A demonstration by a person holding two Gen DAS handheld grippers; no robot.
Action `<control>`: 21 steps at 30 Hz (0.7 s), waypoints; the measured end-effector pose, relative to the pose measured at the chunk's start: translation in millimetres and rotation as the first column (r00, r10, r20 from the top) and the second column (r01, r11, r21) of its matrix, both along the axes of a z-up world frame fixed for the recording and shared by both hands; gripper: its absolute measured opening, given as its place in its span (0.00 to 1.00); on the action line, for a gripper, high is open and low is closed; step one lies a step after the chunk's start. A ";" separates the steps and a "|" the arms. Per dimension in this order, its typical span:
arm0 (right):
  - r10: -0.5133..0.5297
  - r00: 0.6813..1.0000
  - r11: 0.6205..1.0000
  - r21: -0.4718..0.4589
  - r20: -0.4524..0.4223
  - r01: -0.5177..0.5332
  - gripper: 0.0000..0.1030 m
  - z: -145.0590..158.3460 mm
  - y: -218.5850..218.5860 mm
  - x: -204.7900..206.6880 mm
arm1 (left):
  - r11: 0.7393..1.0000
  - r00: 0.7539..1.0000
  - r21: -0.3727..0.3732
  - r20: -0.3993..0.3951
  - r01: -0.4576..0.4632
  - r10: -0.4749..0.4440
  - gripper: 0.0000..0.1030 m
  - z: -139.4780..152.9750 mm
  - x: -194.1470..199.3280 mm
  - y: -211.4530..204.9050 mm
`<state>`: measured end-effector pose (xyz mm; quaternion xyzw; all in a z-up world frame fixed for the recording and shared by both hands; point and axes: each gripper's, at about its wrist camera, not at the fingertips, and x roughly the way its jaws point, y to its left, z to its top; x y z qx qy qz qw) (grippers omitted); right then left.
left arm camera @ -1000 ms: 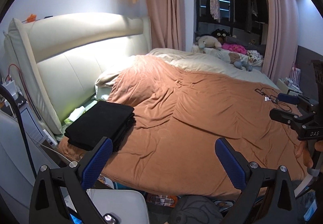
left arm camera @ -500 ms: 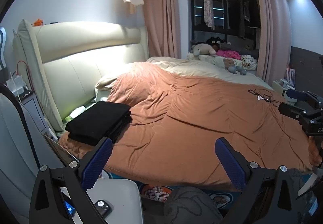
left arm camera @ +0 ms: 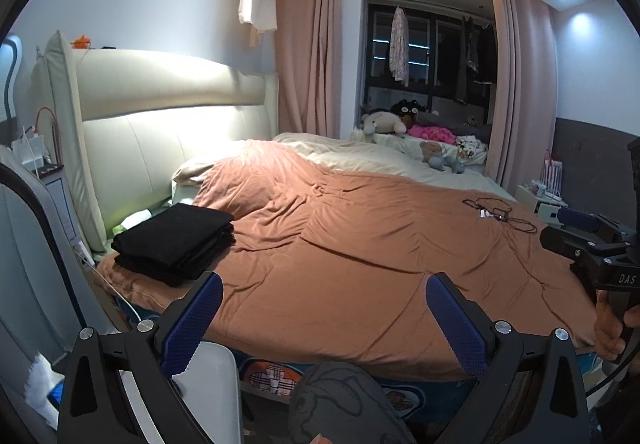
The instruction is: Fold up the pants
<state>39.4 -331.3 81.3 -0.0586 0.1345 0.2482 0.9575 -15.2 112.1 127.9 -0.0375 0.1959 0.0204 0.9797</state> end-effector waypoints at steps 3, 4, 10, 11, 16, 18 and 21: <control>0.003 1.000 1.000 0.012 -0.003 -0.003 1.00 -4.7 -5.3 -10.4 | 1.000 1.000 -0.018 0.016 -0.007 0.007 0.99 -3.6 -8.4 -5.9; 0.003 1.000 1.000 0.019 -0.007 -0.002 1.00 -5.7 -7.4 -12.8 | 1.000 1.000 -0.023 0.015 -0.006 0.006 0.99 -5.8 -10.4 -8.3; -0.009 1.000 0.999 0.043 -0.019 0.010 1.00 -14.8 -20.8 -28.8 | 1.000 1.000 -0.023 0.017 -0.020 0.020 0.99 -14.7 -18.7 -18.5; -0.014 1.000 0.999 0.044 -0.020 0.015 1.00 -16.4 -22.4 -31.8 | 0.999 1.000 -0.025 0.019 -0.021 0.022 0.99 -16.3 -20.4 -19.4; -0.029 0.999 0.997 0.065 -0.035 0.031 1.00 -26.8 -32.9 -42.9 | 0.999 0.999 -0.014 0.019 -0.029 0.029 0.99 -23.9 -27.1 -26.8; -0.041 0.998 0.997 0.065 -0.038 0.043 1.00 -31.3 -36.6 -45.5 | 0.999 0.999 -0.018 0.020 -0.029 0.030 0.99 -29.2 -31.0 -30.9; -0.056 0.998 0.996 0.066 -0.040 0.059 1.00 -38.3 -40.0 -49.5 | 1.000 0.999 -0.013 0.023 -0.023 0.023 0.99 -37.0 -33.0 -37.3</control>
